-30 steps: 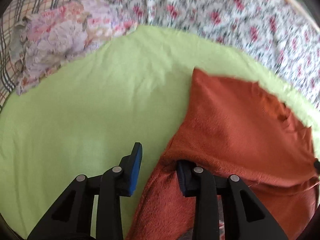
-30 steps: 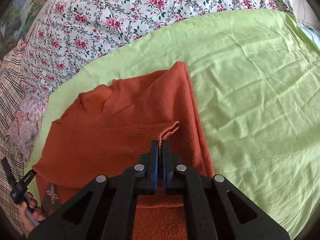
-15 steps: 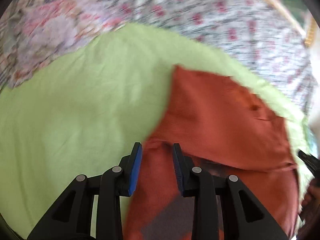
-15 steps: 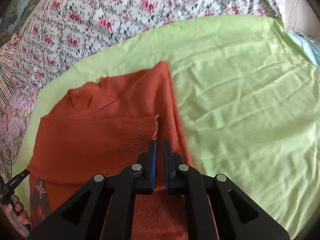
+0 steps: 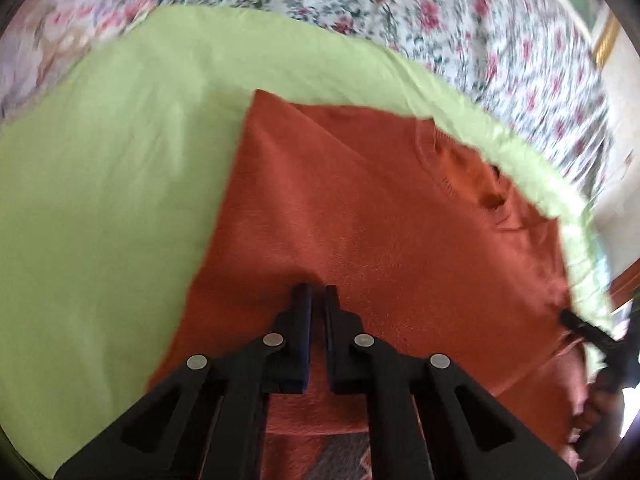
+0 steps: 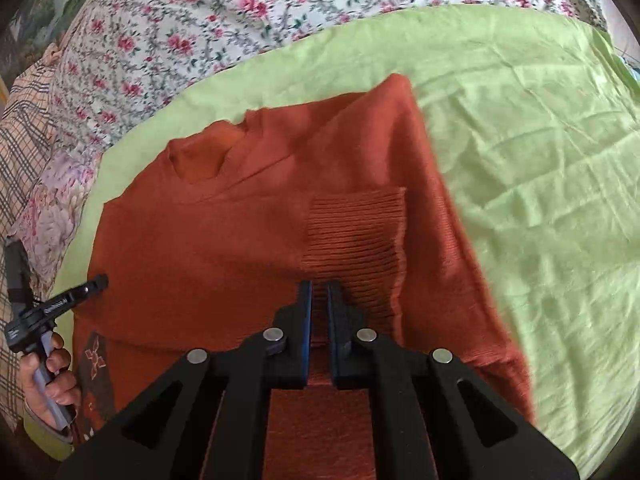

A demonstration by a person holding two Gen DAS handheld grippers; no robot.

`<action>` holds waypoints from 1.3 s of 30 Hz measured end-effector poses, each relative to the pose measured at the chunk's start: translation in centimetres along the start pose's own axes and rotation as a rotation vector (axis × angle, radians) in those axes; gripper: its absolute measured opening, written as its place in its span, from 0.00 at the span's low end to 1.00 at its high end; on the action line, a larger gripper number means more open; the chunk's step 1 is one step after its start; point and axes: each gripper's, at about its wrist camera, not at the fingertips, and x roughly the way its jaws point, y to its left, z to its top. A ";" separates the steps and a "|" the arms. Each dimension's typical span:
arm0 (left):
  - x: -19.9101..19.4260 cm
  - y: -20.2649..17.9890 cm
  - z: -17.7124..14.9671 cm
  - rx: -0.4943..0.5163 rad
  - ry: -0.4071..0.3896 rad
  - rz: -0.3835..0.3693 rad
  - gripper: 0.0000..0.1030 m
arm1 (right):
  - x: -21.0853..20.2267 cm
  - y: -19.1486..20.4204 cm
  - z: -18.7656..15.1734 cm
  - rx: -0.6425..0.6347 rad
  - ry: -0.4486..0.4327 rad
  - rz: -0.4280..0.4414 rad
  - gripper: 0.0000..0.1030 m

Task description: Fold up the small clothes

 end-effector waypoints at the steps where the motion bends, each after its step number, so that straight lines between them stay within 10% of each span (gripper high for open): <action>1: -0.6 0.3 -0.1 -0.008 -0.004 0.006 0.06 | -0.4 -0.6 0.2 0.016 -0.010 -0.015 0.07; 4: -3.0 0.4 -1.3 0.018 -0.044 0.095 0.31 | -1.6 -1.5 0.2 0.042 -0.020 -0.039 0.08; 8: -6.9 1.0 -4.5 0.024 -0.057 0.079 0.35 | -4.1 -1.5 -0.7 0.039 -0.029 -0.027 0.11; 12: -10.7 1.6 -8.7 0.041 -0.053 0.107 0.45 | -7.0 -1.1 -2.9 0.018 -0.025 0.011 0.36; 19: -15.3 3.5 -15.7 0.055 -0.010 0.120 0.55 | -11.9 -1.7 -8.7 0.002 0.003 0.047 0.36; 33: -18.6 5.0 -26.5 0.130 0.147 0.043 0.58 | -19.7 -7.4 -19.7 0.029 0.100 0.172 0.36; 39: -18.3 5.4 -27.4 0.077 0.166 -0.112 0.54 | -19.2 -7.2 -22.1 0.017 0.130 0.289 0.36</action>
